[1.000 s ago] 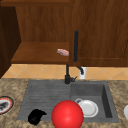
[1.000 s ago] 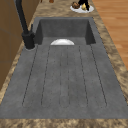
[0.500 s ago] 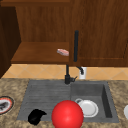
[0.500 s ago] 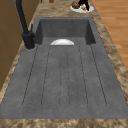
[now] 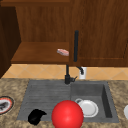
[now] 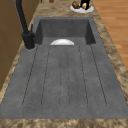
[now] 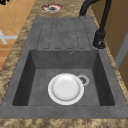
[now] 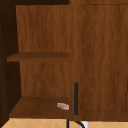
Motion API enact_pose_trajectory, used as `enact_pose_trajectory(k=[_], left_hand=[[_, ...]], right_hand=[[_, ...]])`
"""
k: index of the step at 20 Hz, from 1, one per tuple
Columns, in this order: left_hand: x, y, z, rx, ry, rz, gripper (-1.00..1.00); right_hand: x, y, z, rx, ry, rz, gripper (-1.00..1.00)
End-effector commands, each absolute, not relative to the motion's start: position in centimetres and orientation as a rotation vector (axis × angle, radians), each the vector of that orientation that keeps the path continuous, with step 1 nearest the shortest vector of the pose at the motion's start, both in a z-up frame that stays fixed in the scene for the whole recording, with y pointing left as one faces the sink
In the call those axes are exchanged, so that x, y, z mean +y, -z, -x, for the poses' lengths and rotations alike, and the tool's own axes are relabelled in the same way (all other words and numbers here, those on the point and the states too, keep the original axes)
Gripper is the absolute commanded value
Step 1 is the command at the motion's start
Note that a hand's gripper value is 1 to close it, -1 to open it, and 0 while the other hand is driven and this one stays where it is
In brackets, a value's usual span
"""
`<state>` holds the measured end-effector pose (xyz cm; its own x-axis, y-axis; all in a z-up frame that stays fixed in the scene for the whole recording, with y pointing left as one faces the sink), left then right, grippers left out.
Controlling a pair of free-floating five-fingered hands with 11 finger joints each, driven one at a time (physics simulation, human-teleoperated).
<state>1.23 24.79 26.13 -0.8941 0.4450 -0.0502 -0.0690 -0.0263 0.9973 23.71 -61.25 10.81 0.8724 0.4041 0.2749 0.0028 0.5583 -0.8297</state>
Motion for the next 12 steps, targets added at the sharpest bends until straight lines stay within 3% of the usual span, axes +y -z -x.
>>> enact_pose_trajectory(k=[1, 12], left_hand=[[24.8, -26.1, -1.2, 1.900, -1.982, -0.394, 0.00], [24.8, -26.1, -1.2, 1.900, -1.982, -0.394, 0.00]], right_hand=[[-61.2, -10.6, -22.4, -0.494, -0.192, 0.975, 1.00], [-60.7, -15.5, -24.2, -0.384, -0.161, 1.002, 1.00]])
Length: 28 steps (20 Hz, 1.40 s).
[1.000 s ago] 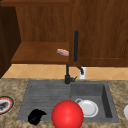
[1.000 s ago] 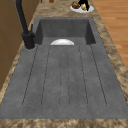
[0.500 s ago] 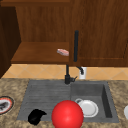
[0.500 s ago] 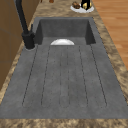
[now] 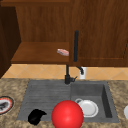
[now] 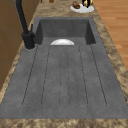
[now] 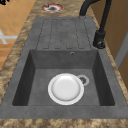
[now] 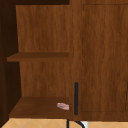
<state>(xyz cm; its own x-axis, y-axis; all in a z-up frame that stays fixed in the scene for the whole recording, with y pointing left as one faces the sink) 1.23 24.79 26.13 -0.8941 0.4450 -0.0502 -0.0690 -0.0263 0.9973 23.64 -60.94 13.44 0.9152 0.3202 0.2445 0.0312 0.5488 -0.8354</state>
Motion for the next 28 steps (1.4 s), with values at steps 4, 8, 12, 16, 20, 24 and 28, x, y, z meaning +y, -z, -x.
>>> enact_pose_trajectory(k=[4, 8, 12, 16, 20, 24, 28], left_hand=[[24.8, -26.1, -1.2, 1.900, -1.982, -0.394, 0.00], [24.8, -26.1, -1.2, 1.900, -1.982, -0.394, 0.00], [24.8, -26.1, -1.2, 1.900, -1.982, -0.394, 0.00], [24.8, -26.1, -1.2, 1.900, -1.982, -0.394, 0.00], [24.8, -26.1, -1.2, 1.900, -1.982, -0.394, 0.00], [24.8, -26.1, -1.2, 1.900, -1.982, -0.394, 0.00], [24.8, -26.1, -1.2, 1.900, -1.982, -0.394, 0.00]], right_hand=[[-59.5, -18.2, -24.1, -0.391, -0.171, 0.988, 1.00], [-56.9, -21.0, -24.0, -0.393, -0.181, 1.017, 1.00], [-54.1, -23.5, -24.0, -0.396, -0.195, 1.047, 1.00], [-51.6, -25.0, -23.9, -0.399, -0.222, 1.050, 1.00], [-48.8, -26.5, -24.0, -0.400, -0.222, 1.054, 1.00], [-46.0, -27.9, -24.0, -0.401, -0.215, 1.060, 1.00], [-43.2, -29.0, -23.9, -0.409, -0.221, 1.064, 1.00]])
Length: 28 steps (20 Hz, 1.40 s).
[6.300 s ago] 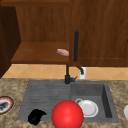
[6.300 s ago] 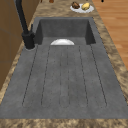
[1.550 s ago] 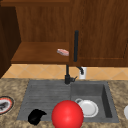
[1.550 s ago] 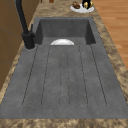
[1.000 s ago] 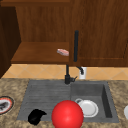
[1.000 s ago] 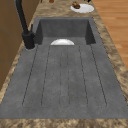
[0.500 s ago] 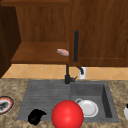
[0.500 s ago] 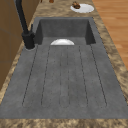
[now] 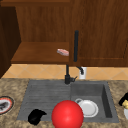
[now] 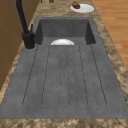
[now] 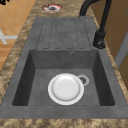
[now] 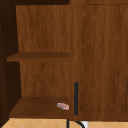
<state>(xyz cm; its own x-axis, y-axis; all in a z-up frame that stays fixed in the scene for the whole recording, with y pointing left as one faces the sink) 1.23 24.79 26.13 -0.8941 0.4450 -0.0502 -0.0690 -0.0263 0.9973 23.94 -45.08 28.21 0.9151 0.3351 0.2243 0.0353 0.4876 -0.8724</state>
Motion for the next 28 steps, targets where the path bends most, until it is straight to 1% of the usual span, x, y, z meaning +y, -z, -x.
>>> enact_pose_trajectory(k=[1, 9, 18, 28], left_hand=[[24.8, -26.1, -1.2, 1.900, -1.982, -0.394, 0.00], [24.8, -26.1, -1.2, 1.900, -1.982, -0.394, 0.00], [24.8, -26.1, -1.2, 1.900, -1.982, -0.394, 0.00], [24.8, -26.1, -1.2, 1.900, -1.982, -0.394, 0.00]], right_hand=[[-42.5, -29.2, -23.9, -0.408, -0.220, 1.066, 1.00], [-37.6, -30.0, -24.0, -0.423, -0.244, 1.066, 1.00], [-32.2, -29.9, -24.0, -0.381, -0.272, 1.039, 1.00], [-27.9, -29.2, -23.7, -0.430, -0.316, 1.012, 1.00]])
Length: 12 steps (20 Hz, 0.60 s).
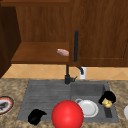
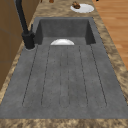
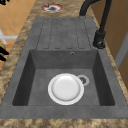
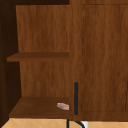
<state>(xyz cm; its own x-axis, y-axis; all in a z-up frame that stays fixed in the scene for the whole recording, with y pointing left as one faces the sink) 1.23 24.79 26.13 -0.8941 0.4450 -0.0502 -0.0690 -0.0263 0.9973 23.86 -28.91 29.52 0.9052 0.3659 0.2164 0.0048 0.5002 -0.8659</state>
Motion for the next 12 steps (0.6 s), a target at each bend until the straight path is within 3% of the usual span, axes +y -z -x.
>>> enact_pose_trajectory(k=[1, 12], left_hand=[[24.8, -26.1, -1.2, 1.900, -1.982, -0.394, 0.00], [24.8, -26.1, -1.2, 1.900, -1.982, -0.394, 0.00]], right_hand=[[-27.6, -28.9, -23.7, -0.440, -0.321, 1.010, 1.00], [-23.7, -26.3, -23.5, -0.519, -0.369, 0.998, 1.00]])
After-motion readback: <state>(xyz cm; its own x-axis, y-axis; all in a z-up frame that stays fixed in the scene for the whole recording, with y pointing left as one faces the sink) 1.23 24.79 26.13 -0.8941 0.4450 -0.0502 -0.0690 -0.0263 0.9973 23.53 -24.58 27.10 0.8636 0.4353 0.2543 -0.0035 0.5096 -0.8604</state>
